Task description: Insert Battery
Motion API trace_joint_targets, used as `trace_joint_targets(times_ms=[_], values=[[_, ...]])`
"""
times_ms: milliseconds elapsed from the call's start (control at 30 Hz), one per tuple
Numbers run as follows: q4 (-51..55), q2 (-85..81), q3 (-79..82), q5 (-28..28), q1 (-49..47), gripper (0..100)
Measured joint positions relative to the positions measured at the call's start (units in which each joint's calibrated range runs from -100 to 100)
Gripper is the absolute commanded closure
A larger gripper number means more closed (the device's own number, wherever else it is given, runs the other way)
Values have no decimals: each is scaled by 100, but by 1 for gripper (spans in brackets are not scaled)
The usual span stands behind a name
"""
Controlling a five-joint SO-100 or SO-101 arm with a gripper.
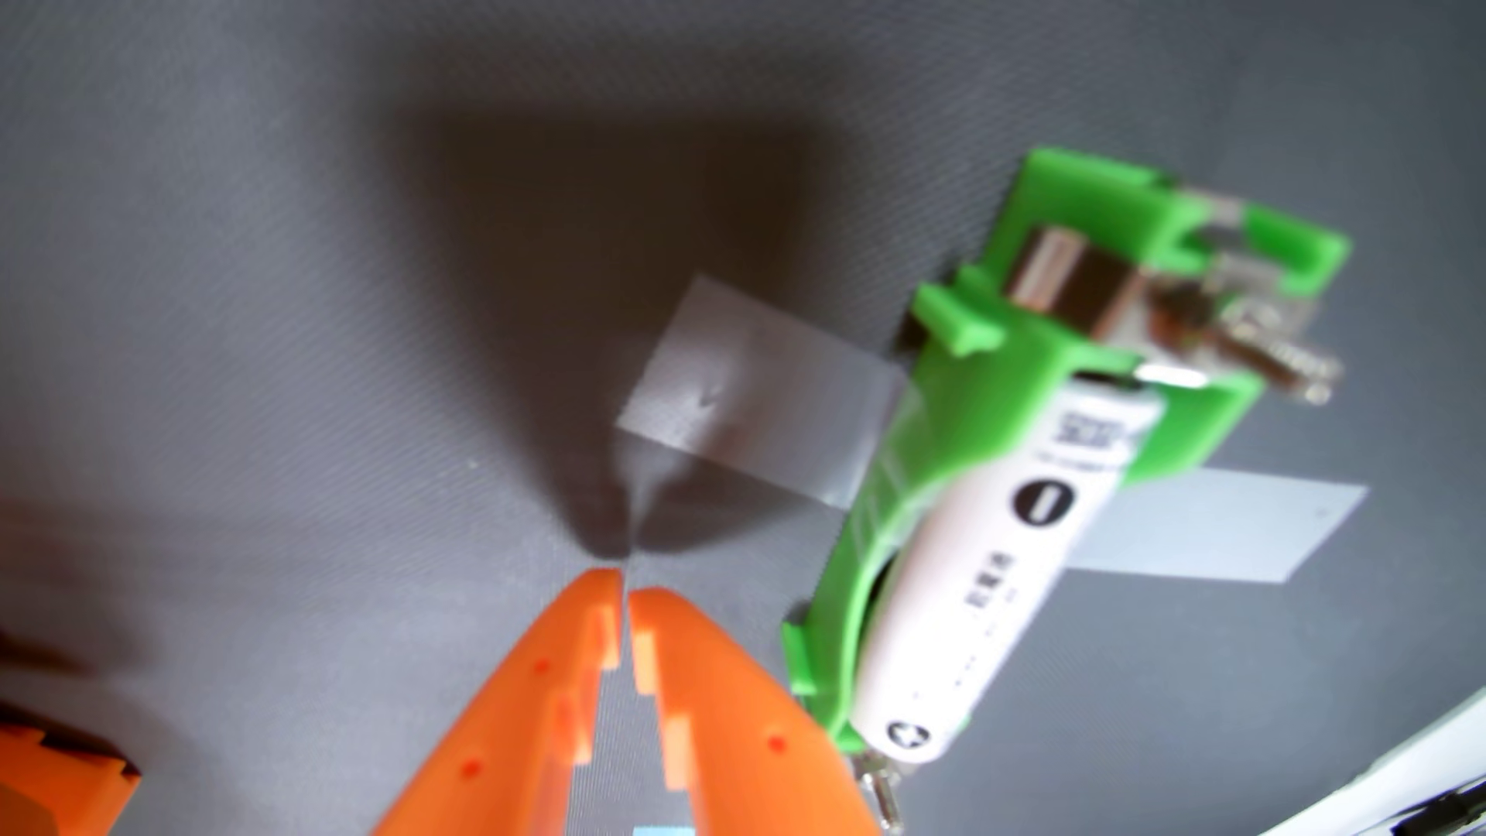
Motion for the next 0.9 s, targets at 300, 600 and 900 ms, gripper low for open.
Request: trace_joint_targets(times_ms=[300,600,900], values=[[17,-1131,741,0,25,99],[-243,-3078,1953,26,82,99],[-268,-4509,2613,36,82,99]])
